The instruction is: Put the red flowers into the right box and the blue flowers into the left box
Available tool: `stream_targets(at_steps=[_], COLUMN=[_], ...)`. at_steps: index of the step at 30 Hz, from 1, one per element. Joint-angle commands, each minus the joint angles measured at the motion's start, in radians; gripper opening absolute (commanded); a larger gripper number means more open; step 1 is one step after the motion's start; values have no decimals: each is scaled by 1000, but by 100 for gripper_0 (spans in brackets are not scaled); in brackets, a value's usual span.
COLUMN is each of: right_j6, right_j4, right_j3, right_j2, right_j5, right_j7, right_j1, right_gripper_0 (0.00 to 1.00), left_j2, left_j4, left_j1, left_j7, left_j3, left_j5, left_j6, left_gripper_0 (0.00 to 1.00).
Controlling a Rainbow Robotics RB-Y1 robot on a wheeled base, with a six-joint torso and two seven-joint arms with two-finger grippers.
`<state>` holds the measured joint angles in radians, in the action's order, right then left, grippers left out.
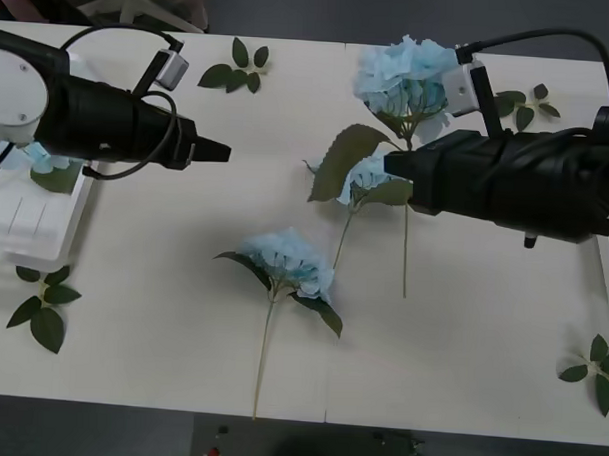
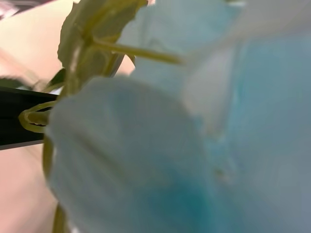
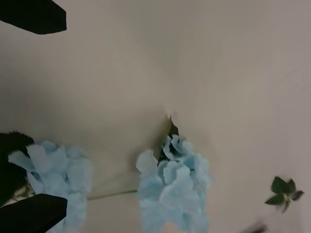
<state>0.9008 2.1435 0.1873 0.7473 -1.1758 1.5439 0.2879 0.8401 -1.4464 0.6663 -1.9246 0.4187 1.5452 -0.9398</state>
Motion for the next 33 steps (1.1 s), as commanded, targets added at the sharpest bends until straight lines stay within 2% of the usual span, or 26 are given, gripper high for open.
stream_targets(at_steps=[1, 6, 9, 17, 23, 28, 33], right_j6=[-54, -59, -62, -71, -77, -100, -111], right_j4=[-24, -66, -109, -228, -275, -300, -303], right_j3=[4, 3, 0, -20, -45, -49, -49], right_j2=[-100, -210, -256, -319, -327, -327, -327], right_j5=[-64, -76, -79, -79, -120, -151, -160], right_j7=[93, 128, 127, 130, 131, 136, 139], right_j1=[16, 36, 63, 122, 152, 163, 163], right_gripper_0=[0, 0, 0, 0, 0, 0, 0], left_j2=[-72, -196, -223, -167, -134, -190, -317], left_j4=[-46, -45, -45, -45, -45, -45, -8], left_j1=[-16, -21, -21, -22, -44, -44, -51], left_j7=[-59, -180, -244, -395, -464, -464, -459], left_j3=[-18, -18, -18, -26, -70, -58, -57], left_j5=[82, 159, 214, 343, 354, 343, 273], left_j6=[85, 128, 111, -76, -215, -201, -137], left_gripper_0=[100, 100, 100, 100, 100, 100, 100])
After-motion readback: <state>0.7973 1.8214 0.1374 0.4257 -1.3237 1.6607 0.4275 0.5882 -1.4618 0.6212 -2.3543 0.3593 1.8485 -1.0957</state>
